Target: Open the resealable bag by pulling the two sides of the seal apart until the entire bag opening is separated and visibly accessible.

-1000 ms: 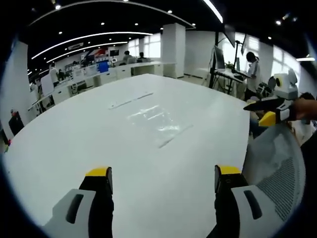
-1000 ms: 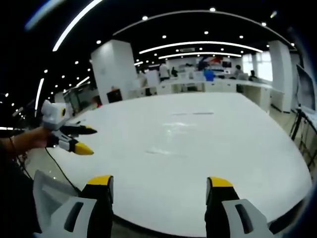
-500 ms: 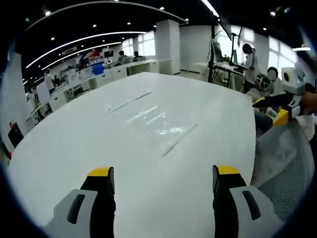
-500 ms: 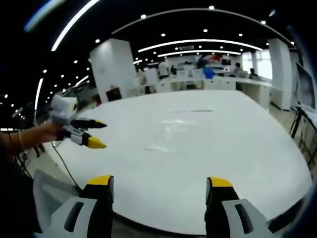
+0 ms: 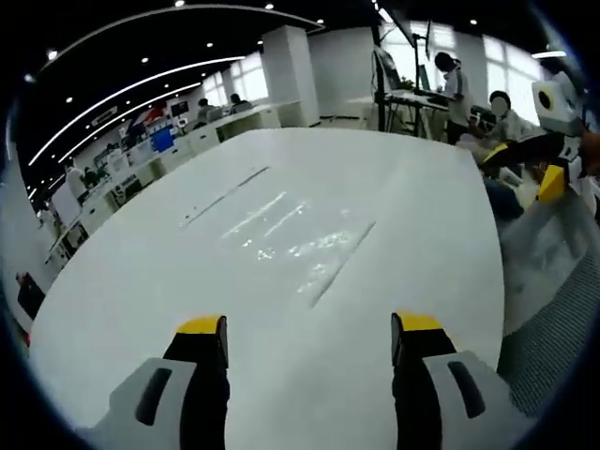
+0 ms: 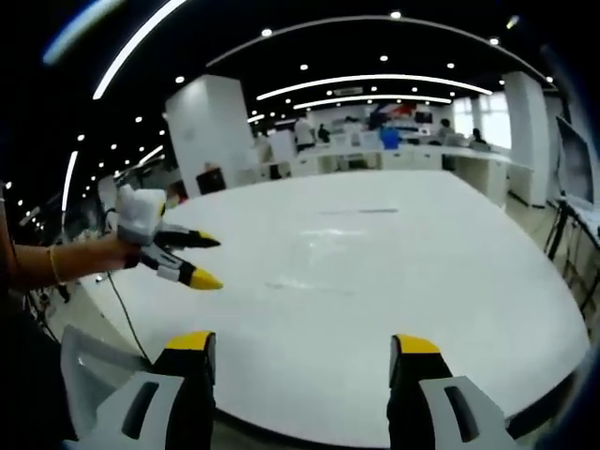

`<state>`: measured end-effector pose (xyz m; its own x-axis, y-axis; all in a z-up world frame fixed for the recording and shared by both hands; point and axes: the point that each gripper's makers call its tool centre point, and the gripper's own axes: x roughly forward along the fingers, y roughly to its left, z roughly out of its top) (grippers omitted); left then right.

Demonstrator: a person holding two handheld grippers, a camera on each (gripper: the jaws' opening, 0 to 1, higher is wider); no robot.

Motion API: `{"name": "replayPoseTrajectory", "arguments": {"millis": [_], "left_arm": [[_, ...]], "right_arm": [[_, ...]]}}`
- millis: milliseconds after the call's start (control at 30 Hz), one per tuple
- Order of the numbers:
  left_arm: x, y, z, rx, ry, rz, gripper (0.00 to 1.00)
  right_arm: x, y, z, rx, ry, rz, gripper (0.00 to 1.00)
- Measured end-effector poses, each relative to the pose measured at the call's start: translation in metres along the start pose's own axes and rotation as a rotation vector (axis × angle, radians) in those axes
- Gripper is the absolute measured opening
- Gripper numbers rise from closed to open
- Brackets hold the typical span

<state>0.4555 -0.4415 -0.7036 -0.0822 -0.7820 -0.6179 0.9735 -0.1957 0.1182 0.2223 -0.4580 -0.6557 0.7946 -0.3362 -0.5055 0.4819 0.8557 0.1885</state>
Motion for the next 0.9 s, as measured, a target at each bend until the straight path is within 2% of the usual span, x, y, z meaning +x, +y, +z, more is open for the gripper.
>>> {"name": "replayPoseTrajectory", "arguments": {"millis": [100,233,300,433,533,733,900], "left_arm": [[0.009,-0.002,0.001,-0.001,-0.004,-0.012,0.67],[0.020,0.000,0.002,0.058,0.024,-0.005,0.64],[0.024,0.004,0.004,0.099,0.027,0.018,0.62],[0.033,0.006,0.005,0.121,0.033,0.027,0.59],[0.040,0.005,0.005,0.131,0.036,0.017,0.56],[0.056,0.000,-0.001,0.235,0.072,-0.016,0.50],[0.066,0.000,-0.004,0.271,0.081,-0.014,0.45]], "right_arm": [[0.001,-0.001,-0.002,0.008,0.007,-0.001,0.74],[0.002,-0.003,-0.003,0.010,0.013,-0.005,0.74],[0.002,-0.005,-0.002,0.007,0.012,-0.012,0.72],[0.002,-0.006,0.000,0.012,0.015,-0.010,0.72],[0.003,-0.008,0.000,0.016,0.018,-0.010,0.72],[0.004,-0.009,-0.002,0.029,0.024,-0.012,0.72],[0.003,-0.009,-0.004,0.037,0.027,-0.015,0.72]]}}
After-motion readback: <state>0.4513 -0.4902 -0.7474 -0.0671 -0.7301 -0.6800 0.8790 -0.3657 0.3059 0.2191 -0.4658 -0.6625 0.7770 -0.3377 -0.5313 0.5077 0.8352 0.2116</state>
